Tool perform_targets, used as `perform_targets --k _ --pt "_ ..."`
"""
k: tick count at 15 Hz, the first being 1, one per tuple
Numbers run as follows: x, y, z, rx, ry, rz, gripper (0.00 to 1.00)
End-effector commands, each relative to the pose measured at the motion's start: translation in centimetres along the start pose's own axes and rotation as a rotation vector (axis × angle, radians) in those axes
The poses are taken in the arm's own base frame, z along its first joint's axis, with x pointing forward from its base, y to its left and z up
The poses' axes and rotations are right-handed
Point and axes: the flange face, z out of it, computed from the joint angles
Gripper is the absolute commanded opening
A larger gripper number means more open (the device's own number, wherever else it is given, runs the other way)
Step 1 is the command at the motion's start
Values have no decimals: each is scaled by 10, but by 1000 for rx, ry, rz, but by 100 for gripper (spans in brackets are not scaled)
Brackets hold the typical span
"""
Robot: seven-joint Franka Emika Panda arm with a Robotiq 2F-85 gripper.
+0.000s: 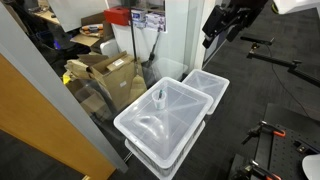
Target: Take the marker out of the cup and put it on the storage box
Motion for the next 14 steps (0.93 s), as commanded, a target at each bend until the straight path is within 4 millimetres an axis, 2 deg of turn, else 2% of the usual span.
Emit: perform_targets --k 1,8,14 --pt "10 -8 17 -15 58 72 100" --pt "17 -31 63 -38 104 143 100" --pt "21 -40 105 -64 104 175 100"
